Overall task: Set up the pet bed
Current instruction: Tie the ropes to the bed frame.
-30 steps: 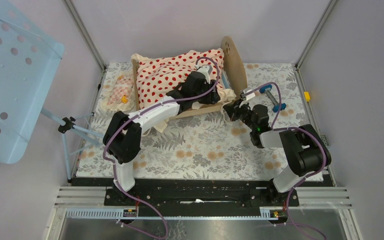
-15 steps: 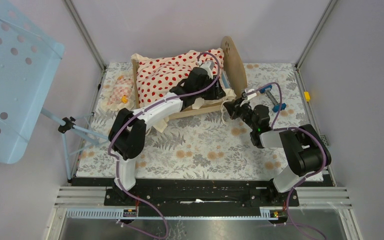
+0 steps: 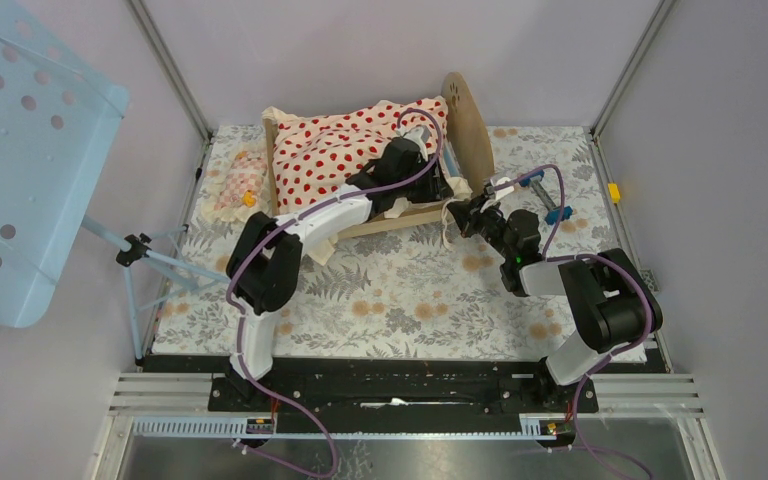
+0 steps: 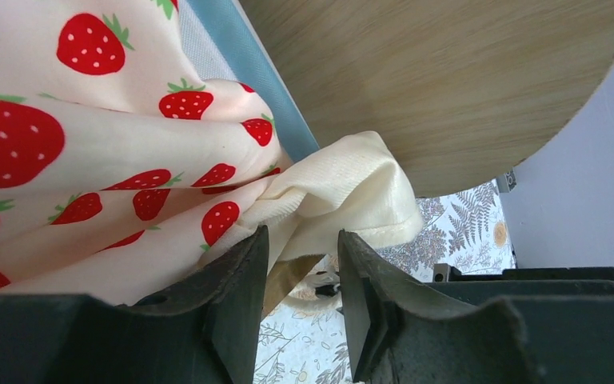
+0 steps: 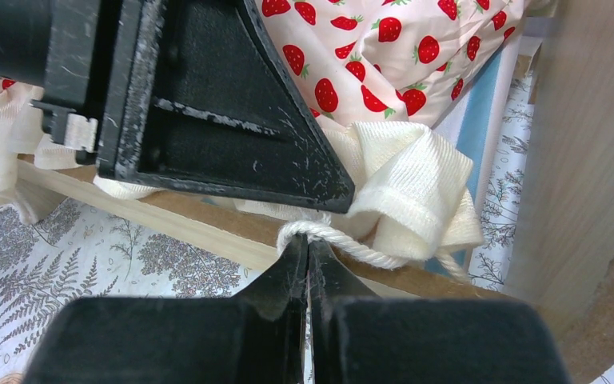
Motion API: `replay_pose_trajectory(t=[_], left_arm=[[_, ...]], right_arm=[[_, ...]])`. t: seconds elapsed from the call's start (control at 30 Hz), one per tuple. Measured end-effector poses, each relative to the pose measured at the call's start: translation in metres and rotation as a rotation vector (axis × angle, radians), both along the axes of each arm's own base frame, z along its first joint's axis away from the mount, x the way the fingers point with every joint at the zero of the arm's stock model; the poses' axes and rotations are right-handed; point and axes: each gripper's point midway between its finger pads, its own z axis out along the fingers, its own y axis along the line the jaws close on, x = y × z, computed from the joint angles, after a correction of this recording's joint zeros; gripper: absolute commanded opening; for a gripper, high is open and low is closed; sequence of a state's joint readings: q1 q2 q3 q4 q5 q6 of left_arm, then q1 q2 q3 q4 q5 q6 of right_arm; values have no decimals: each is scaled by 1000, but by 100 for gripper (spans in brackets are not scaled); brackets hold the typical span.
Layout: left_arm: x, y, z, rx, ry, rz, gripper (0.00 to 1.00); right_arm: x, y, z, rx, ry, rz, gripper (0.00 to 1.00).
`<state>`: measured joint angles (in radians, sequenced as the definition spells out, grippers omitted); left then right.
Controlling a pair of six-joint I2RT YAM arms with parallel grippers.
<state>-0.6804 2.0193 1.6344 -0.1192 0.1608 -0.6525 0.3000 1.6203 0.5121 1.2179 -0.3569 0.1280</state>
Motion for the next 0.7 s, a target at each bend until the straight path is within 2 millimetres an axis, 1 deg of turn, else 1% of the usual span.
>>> replay_pose_trajectory(t=[0.07, 0.17, 0.33, 0.47, 0.7], left_arm=[[0, -1, -4, -2, 15, 6, 38], [0, -2, -7, -9, 31, 14, 38], [-1, -5, -3, -40, 46, 18, 41], [-2, -8, -1, -66, 62, 19, 41], [-5, -11, 0, -92, 84, 11, 33]], right_arm=[[0, 0, 0, 0, 0, 0, 0], [0, 0, 0, 0, 0, 0, 0], [0, 0, -1, 0, 1, 0, 0], [-1, 0, -1, -1, 2, 0, 0], [-1, 0, -2, -1, 5, 0, 0]])
